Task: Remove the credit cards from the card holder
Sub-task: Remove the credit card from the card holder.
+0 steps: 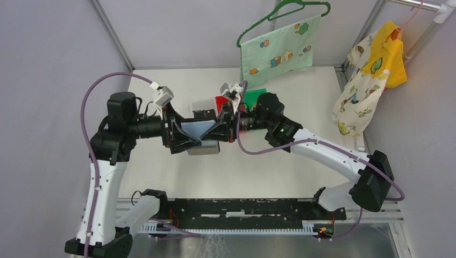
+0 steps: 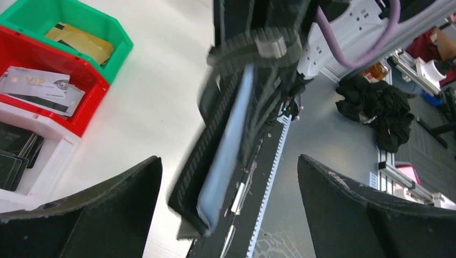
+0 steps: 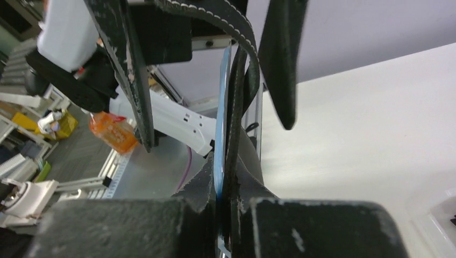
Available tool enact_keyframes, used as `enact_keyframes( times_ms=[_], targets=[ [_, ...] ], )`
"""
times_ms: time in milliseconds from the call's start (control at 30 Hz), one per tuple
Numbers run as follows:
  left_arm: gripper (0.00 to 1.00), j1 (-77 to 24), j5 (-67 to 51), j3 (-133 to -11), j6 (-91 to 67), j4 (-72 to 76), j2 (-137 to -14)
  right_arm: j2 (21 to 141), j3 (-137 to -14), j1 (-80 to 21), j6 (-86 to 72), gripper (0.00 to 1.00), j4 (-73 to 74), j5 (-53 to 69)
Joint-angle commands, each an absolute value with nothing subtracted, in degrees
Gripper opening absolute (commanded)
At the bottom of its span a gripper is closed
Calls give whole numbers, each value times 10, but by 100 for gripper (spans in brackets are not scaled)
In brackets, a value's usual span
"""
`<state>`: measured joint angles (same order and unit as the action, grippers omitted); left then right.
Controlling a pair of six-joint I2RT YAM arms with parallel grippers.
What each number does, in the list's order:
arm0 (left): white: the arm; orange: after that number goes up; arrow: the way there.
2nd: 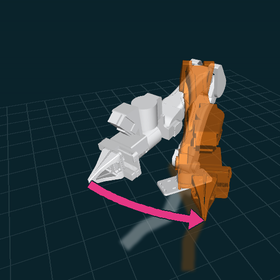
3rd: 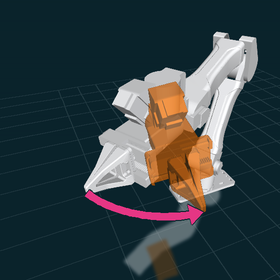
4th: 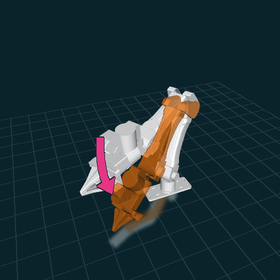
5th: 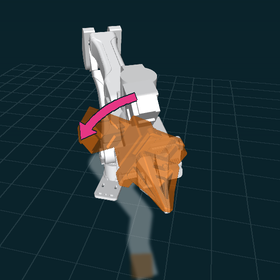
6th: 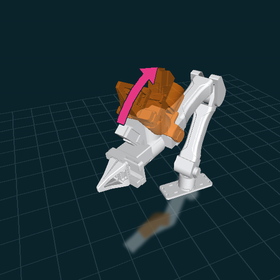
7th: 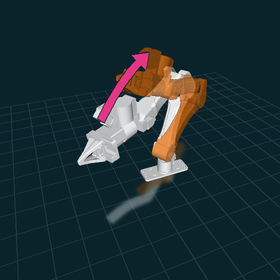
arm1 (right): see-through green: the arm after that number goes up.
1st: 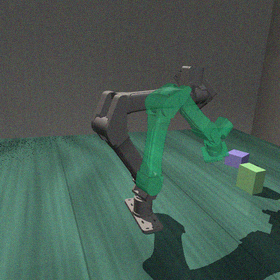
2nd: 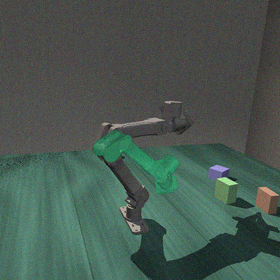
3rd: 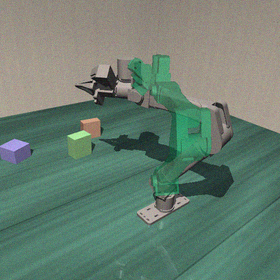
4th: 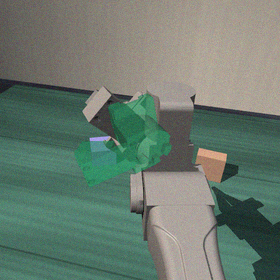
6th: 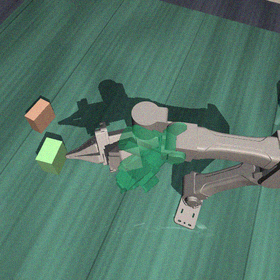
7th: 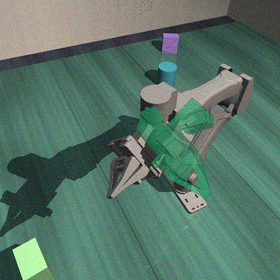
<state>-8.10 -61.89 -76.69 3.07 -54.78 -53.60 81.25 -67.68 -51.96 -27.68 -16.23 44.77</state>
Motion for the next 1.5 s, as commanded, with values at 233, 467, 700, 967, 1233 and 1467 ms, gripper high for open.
enact_keyframes(
  times_ms=[233,467,700,967,1233,1467],
  targets=[
    [98,-79,-704,-723,45,-494,-457,773,-626,-489,-550,0,-474,465],
    [87,-79,-723,-710,70,-513,-455,770,-602,-489,-609,0,-542,448],
    [76,-79,-739,-708,135,-556,-447,769,-598,-490,-629,0,-554,435],
    [57,-80,-772,-699,159,-561,-447,776,-571,-489,-673,0,-613,414],
    [41,-79,-786,-698,227,-605,-449,791,-575,-489,-691,0,-622,405],
    [31,-79,-785,-713,244,-623,-453,781,-558,-490,-687,0,-621,398]
  ],
)
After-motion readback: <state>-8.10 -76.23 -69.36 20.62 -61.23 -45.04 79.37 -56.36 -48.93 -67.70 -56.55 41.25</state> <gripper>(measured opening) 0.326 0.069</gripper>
